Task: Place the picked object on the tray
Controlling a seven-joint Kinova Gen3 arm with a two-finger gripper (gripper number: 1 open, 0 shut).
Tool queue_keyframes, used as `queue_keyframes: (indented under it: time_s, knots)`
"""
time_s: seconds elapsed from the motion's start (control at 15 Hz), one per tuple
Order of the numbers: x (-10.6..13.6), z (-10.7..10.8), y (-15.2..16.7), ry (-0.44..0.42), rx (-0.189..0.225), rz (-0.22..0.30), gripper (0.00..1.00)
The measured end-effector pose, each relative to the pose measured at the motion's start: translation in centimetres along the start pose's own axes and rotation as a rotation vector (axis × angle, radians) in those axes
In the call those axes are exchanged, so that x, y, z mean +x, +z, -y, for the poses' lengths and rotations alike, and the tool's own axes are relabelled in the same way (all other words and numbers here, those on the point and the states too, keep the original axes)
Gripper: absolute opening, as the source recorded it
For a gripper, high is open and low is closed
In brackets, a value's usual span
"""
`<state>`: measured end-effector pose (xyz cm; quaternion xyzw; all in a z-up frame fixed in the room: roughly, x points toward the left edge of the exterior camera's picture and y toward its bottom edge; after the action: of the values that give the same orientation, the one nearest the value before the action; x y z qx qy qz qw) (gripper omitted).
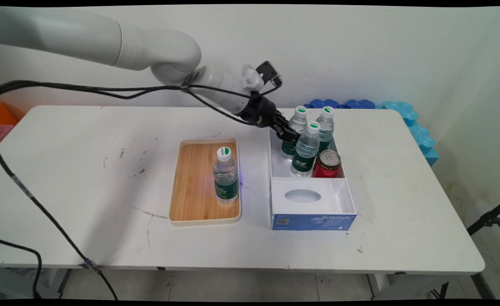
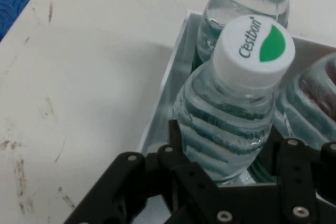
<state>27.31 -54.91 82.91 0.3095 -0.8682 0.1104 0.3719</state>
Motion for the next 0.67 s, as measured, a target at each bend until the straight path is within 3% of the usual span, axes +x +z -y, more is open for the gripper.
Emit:
queue_keyframes:
  time_s: [0.67]
  knots:
    - [0.7, 0.6, -1.1, 0.023, 0.02, -0.003, 0.0]
